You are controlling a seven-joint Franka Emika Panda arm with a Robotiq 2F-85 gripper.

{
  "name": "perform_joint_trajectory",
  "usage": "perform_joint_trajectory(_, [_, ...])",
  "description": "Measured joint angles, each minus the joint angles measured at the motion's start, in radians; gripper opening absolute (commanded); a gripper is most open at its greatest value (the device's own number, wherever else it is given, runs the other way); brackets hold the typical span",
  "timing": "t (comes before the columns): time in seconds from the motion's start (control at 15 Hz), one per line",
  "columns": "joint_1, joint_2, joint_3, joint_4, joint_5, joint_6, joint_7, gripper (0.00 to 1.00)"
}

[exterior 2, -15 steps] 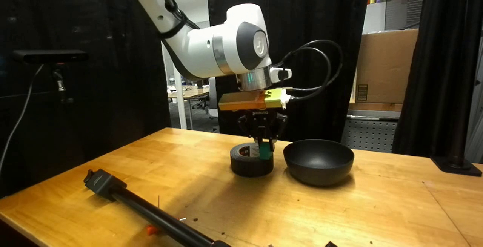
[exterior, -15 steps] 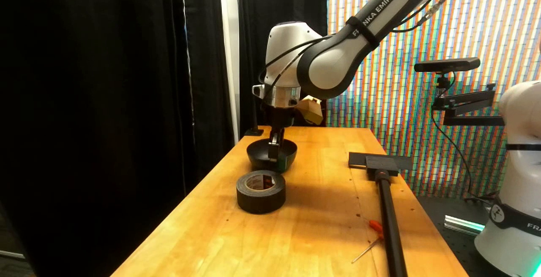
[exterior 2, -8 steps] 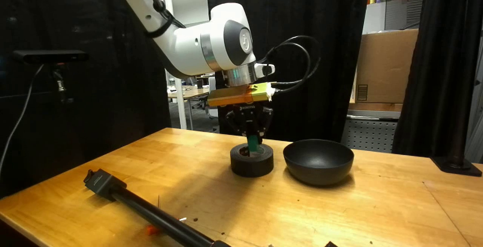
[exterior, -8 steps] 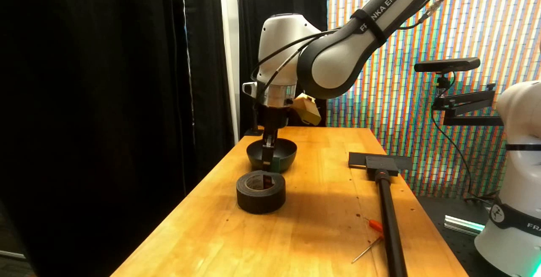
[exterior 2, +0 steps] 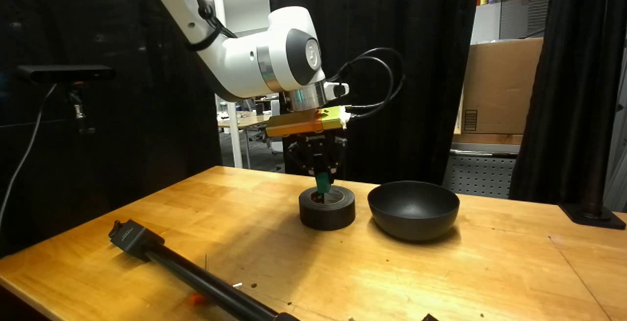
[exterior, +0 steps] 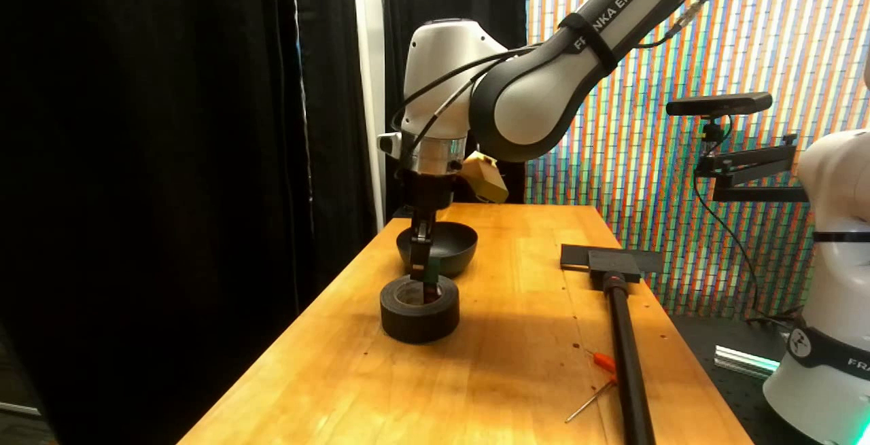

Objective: Pick up the green object from the table and put it on the seal tape

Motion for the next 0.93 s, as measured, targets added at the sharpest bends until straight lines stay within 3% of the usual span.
perform_joint_trajectory(0.93, [-0.013, 0.137, -0.002, 0.082, 0.007, 0.0, -0.071, 0.07])
